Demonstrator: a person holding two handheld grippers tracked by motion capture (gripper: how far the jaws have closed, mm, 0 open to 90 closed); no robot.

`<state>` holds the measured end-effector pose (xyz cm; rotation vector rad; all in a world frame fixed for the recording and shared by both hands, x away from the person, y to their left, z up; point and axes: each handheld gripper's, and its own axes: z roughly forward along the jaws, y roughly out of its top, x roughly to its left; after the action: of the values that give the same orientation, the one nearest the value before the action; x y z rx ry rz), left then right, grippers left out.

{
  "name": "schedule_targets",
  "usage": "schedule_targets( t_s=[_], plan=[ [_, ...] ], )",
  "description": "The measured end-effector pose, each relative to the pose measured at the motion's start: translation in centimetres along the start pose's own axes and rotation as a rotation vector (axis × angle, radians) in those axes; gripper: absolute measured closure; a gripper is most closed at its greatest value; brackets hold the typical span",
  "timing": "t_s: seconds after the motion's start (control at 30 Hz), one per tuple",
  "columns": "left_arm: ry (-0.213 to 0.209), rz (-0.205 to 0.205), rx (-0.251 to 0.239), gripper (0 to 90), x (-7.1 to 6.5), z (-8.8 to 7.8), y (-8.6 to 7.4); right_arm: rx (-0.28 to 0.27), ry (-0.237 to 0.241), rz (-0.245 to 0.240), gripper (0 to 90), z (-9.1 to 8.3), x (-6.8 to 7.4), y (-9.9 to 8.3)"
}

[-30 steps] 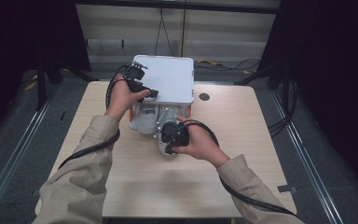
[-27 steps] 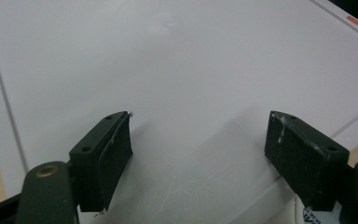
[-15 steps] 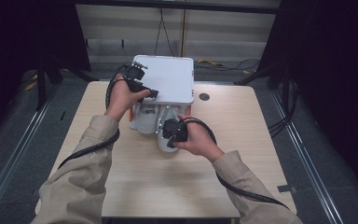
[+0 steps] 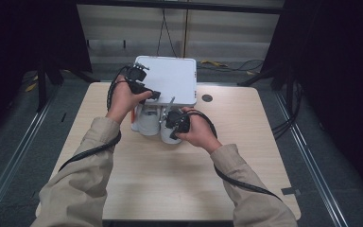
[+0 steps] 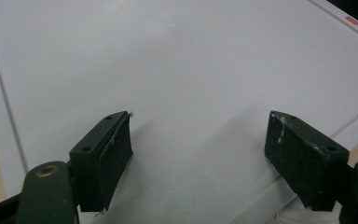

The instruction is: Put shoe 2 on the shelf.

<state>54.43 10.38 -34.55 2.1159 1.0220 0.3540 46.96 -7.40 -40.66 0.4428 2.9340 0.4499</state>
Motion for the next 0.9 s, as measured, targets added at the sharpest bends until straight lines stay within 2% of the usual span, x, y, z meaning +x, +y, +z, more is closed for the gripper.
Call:
schedule_targets(
  t_s=[0.37, 0.6, 0.63, 0.67, 0.8, 0.9],
  plan=[
    [-0.001, 0.000, -0.005, 22.6, 0.0, 0.0, -0.1, -0.009, -0.027, 0.033, 90.0, 0.3, -1.3, 0.2],
    [-0.002, 0.000, -0.007, 22.7, 0.0, 0.0, -0.1, -0.021, -0.021, 0.054, 90.0, 0.6, -1.5, 0.4],
    [-0.003, -0.001, -0.010, 22.7, 0.0, 0.0, -0.1, -0.024, -0.022, 0.041, 90.0, 0.7, -1.7, 0.5],
    [-0.004, -0.001, -0.012, 22.7, 0.0, 0.0, -0.2, -0.021, -0.021, 0.055, 90.0, 0.7, -1.6, 0.6],
    [-0.003, -0.004, -0.013, 22.7, 0.0, 0.0, -0.1, -0.026, -0.031, 0.040, 90.0, 0.9, -1.9, 0.8],
    [-0.003, -0.004, -0.011, 22.7, 0.0, 0.0, -0.1, -0.026, -0.023, 0.058, 90.0, 0.9, -2.0, 0.8]
  ],
)
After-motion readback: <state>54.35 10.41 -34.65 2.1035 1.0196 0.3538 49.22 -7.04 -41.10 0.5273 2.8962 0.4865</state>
